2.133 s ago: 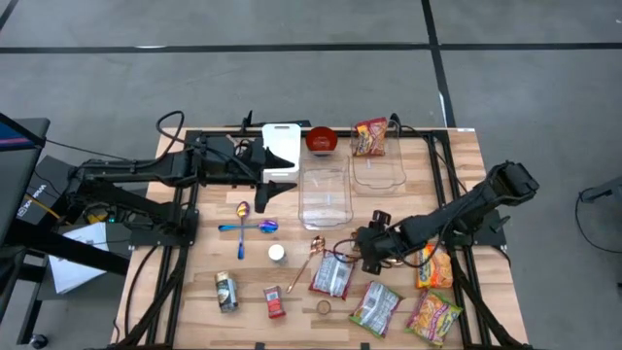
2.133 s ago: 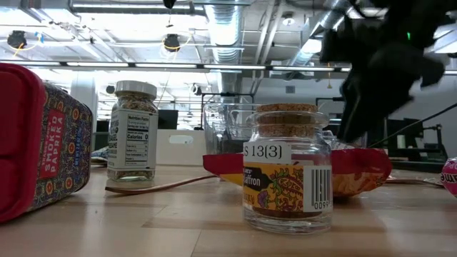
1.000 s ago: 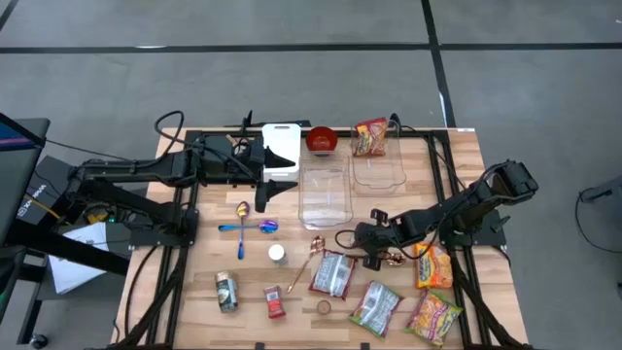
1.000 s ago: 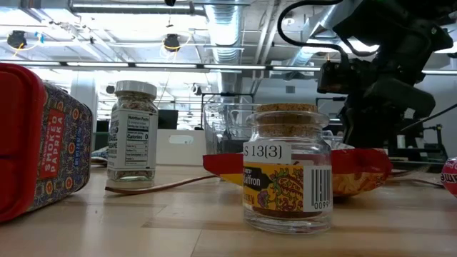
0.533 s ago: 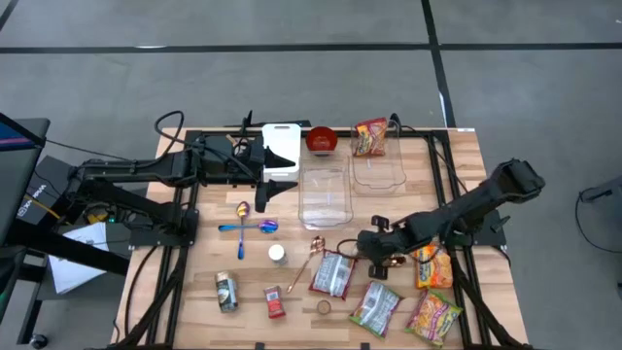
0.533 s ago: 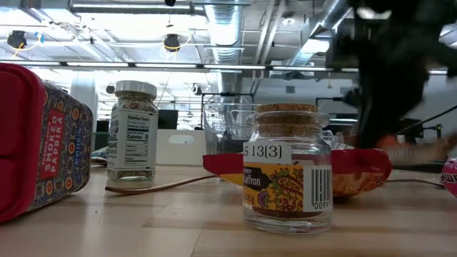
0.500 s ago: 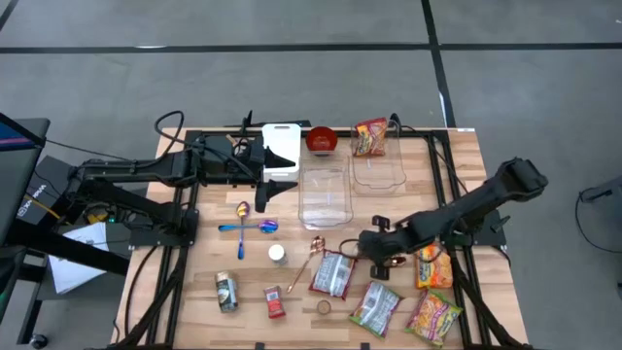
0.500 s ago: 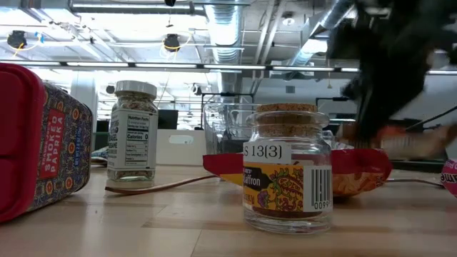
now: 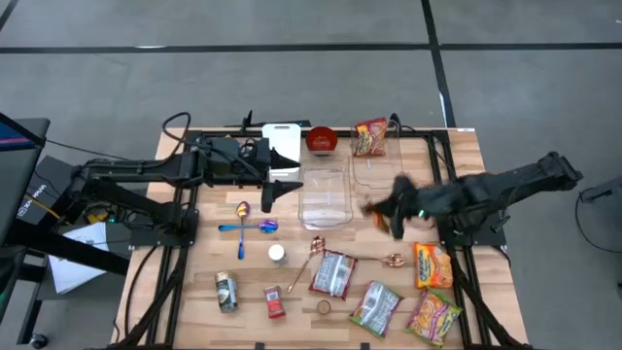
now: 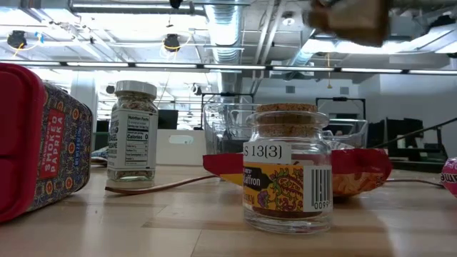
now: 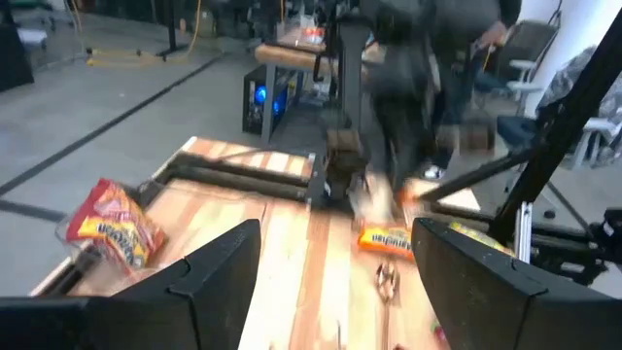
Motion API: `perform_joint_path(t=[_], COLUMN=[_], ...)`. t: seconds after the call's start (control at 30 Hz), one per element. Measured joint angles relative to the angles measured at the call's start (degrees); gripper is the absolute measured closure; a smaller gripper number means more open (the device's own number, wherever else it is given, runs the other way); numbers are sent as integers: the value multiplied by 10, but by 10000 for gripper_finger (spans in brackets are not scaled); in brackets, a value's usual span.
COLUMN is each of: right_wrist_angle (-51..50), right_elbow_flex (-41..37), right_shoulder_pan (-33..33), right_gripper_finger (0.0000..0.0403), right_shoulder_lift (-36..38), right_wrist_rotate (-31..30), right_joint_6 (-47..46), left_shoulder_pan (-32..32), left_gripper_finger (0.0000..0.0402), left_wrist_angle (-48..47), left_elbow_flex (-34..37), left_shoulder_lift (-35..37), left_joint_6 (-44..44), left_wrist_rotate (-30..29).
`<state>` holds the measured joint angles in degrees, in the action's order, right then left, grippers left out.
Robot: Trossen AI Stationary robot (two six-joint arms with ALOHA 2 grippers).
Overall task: Pick & Place Food Item
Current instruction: Put the orange spice pack into the left transparent bin
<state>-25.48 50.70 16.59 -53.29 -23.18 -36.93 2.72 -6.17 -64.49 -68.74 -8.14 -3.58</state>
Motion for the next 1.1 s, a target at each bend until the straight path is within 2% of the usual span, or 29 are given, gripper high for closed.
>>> perform_joint_path(t=[0.13,0.23,0.33,0.47,0.6,0.7,0.8,0.83,0.9,0.97,1.1], right_wrist_angle=[109,225,324,392,466,532,567,577,599,620,634], right_elbow_flex=[0,1,1,1,0,0,0,0,0,0,0], right_shoulder_pan=[-41,-71,-100,-137,-159,-175,-197,-204,-214,-225,-251], right_gripper_finger=[392,392,392,392,392,392,392,392,392,392,392], right_shoulder_lift=[52,72,79,79,63,45,24,17,5,-4,-15], right_wrist_rotate=[-64,-79,-48,18,50,70,84,84,83,83,62], right_joint_6=[29,96,153,165,192,220,219,213,197,178,112], left_shoulder_pan=[0,0,1,12,38,59,74,76,73,59,18], left_gripper_finger=[137,137,137,137,137,137,137,137,140,147,162], left_wrist_angle=[70,131,235,381,465,571,692,715,724,703,631], left_elbow_flex=[-1,0,0,-1,-1,0,0,0,0,0,-4], left_shoulder_lift=[-28,-57,-91,-140,-190,-238,-283,-292,-299,-290,-249], left_joint_6=[-31,-70,-124,-193,-286,-379,-448,-445,-377,-243,90], left_wrist_rotate=[-20,-26,4,63,99,137,141,136,112,58,-63])
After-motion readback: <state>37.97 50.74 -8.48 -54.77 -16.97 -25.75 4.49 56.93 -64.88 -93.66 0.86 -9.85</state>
